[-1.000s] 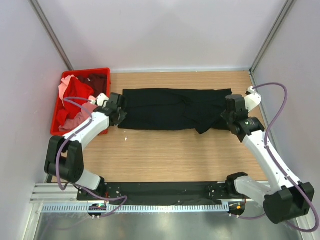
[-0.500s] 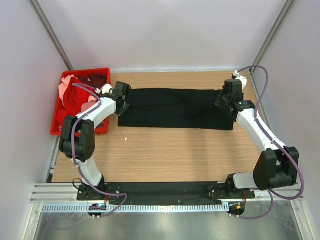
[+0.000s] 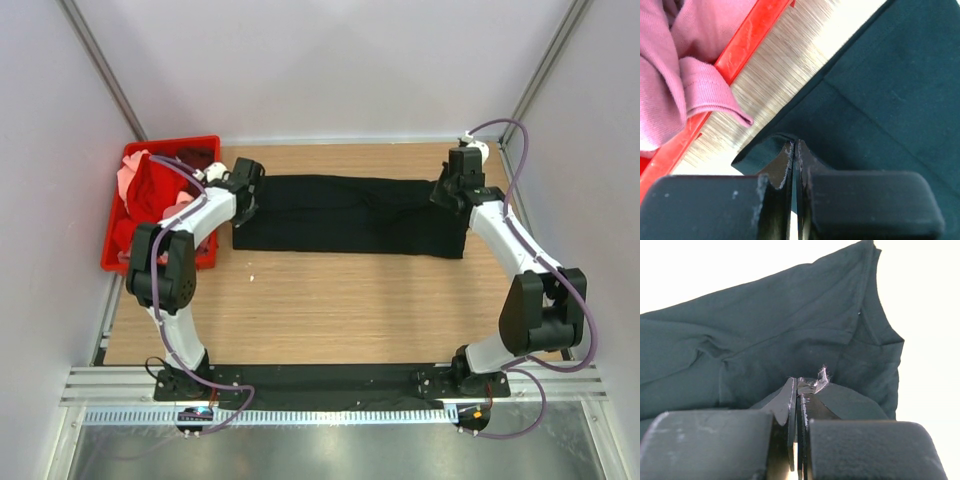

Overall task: Fold and stack the t-shirts
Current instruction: Fold the tshirt

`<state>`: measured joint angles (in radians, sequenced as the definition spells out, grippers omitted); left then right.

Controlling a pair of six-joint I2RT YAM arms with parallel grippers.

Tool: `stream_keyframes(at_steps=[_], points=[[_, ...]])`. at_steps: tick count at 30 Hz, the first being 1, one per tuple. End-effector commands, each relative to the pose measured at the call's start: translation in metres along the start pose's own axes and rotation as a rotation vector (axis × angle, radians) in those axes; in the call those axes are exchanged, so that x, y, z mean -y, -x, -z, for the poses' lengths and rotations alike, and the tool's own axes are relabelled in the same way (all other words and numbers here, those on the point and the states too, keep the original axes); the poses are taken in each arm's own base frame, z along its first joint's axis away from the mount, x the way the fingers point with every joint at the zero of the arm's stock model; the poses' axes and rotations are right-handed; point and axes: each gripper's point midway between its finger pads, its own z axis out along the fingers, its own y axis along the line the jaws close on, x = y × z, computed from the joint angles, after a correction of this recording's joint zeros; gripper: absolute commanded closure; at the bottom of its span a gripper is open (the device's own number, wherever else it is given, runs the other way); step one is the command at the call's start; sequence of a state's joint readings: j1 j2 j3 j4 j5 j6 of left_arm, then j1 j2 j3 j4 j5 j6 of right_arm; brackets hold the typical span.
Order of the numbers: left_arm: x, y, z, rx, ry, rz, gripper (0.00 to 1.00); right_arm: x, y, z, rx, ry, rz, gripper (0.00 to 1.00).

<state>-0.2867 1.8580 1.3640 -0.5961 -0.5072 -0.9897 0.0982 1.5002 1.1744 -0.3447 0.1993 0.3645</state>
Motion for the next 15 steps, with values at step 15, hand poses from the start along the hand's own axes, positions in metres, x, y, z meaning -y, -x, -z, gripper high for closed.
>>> stream_keyframes(at_steps=[15], points=[[0.007, 0.026, -0.015, 0.074, 0.064, -0.042, 1.0, 0.003, 0.063, -0.012, 0.147, 0.043, -0.126, 0.99]])
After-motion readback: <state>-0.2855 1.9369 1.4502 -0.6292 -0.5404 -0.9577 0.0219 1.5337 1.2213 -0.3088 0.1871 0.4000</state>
